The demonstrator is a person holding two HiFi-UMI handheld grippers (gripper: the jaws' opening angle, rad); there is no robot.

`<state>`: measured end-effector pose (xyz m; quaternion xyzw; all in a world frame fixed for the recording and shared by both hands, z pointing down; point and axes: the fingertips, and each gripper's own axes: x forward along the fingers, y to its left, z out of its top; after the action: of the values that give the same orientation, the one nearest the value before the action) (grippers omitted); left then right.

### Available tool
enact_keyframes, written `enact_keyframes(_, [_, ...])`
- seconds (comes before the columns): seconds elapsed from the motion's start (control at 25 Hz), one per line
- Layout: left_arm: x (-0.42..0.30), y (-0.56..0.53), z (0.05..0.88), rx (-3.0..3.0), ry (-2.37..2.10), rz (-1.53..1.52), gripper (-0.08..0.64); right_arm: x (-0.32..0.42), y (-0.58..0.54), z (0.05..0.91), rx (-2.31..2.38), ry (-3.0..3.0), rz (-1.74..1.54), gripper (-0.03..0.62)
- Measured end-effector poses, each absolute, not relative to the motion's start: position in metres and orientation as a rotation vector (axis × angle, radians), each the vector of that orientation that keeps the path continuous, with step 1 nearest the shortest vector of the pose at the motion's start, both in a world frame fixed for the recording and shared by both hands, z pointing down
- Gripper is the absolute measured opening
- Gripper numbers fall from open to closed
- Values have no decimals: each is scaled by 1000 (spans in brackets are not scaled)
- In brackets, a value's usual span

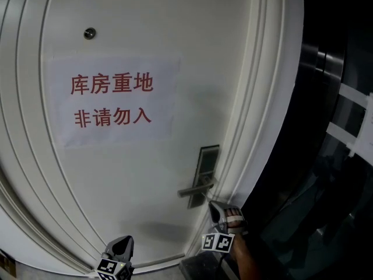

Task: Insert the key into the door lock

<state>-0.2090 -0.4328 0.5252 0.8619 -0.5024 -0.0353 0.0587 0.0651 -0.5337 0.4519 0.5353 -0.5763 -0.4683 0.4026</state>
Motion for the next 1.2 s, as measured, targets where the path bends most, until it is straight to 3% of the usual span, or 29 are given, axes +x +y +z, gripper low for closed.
enact_keyframes(1.2, [-214, -459, 534, 2599, -1487, -144, 3, 57, -547, 452, 1285, -1242, -1184, 12])
